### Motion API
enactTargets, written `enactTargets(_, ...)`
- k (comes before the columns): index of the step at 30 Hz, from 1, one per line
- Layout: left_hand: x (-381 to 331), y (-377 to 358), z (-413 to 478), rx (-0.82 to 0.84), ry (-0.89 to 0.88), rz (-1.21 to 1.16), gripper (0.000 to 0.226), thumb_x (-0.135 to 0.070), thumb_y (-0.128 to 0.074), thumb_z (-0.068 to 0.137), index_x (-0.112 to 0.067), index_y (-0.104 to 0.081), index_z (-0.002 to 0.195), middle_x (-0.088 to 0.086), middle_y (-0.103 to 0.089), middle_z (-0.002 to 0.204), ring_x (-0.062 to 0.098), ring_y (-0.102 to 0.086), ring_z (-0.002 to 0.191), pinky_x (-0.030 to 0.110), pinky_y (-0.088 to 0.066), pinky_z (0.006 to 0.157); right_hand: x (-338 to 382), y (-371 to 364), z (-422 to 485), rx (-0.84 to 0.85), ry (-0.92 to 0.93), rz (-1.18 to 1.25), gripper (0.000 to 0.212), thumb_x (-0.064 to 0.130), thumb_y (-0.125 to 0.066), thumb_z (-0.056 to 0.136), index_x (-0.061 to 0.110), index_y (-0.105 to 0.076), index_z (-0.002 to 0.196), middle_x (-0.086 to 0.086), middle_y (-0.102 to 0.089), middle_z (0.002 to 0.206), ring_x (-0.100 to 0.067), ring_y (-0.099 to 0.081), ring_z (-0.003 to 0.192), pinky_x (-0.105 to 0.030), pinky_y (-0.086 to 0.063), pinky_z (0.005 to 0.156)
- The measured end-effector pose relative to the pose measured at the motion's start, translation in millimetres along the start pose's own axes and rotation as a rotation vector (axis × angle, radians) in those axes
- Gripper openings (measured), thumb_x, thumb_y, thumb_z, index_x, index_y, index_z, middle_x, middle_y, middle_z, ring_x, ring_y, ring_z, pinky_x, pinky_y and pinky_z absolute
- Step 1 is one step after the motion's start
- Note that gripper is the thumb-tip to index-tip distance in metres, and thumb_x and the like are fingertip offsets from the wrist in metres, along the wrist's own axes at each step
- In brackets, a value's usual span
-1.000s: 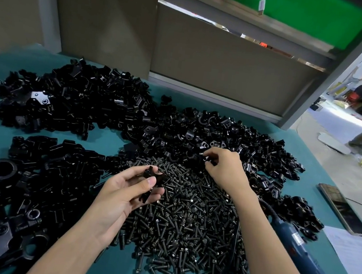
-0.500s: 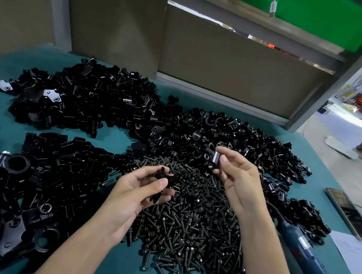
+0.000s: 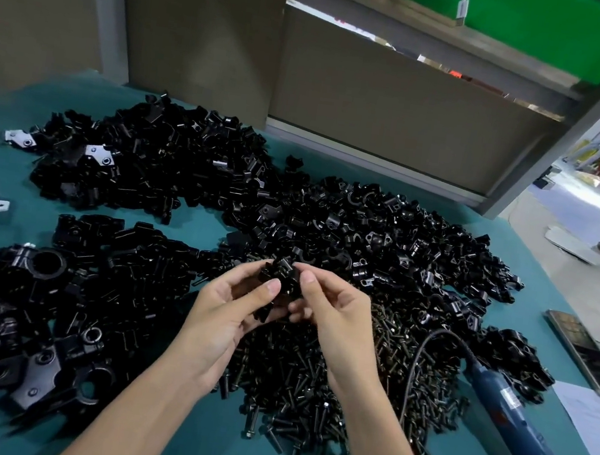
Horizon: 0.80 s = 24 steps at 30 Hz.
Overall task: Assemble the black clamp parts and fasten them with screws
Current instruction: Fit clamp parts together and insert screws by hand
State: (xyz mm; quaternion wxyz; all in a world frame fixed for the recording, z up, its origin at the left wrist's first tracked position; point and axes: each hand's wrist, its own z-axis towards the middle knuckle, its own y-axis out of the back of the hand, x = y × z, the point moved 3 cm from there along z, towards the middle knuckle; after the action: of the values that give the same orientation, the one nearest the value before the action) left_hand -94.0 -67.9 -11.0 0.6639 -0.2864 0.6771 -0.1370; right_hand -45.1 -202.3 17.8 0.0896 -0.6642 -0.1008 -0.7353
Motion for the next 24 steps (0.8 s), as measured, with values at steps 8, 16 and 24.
enactTargets(8,1.2,-1.6,0.9,-0.033,0.010,-0.004,0.035,-0.029,-0.078,0.069,-0.024,-0.079,0.104,0.006,-0.076,0.111,0.019,-0.074,0.098,0.024,-0.060,0.077,6.8,5.5,0.4,-0.009,0.109,-0.074,0.033,0.004,-0.075,0.085,0.029,-0.073,0.106,0.009,-0.077,0.096,-0.008,-0.072,0.082,-0.019,-0.054,0.068)
enactTargets(16,2.1,-1.3,0.6,-0.061,-0.024,0.009,0.061,-0.034,-0.082,0.062,-0.011,-0.072,0.117,0.011,-0.077,0.103,0.021,-0.076,0.091,0.025,-0.059,0.072,5.5,2.2,-0.4,0.095,0.142,-0.066,0.033,0.005,-0.078,0.081,0.023,-0.074,0.109,0.008,-0.076,0.104,-0.008,-0.071,0.099,-0.019,-0.054,0.084)
enactTargets(24,2.0,-0.4,0.2,-0.058,-0.038,0.007,0.044,-0.033,-0.081,0.064,-0.020,-0.078,0.106,0.007,-0.077,0.104,0.018,-0.074,0.096,0.024,-0.059,0.074,-0.2,2.5,0.8,0.080,0.160,-0.101,0.034,0.008,-0.080,0.080,0.024,-0.074,0.109,0.004,-0.075,0.107,-0.012,-0.070,0.104,-0.030,-0.055,0.092)
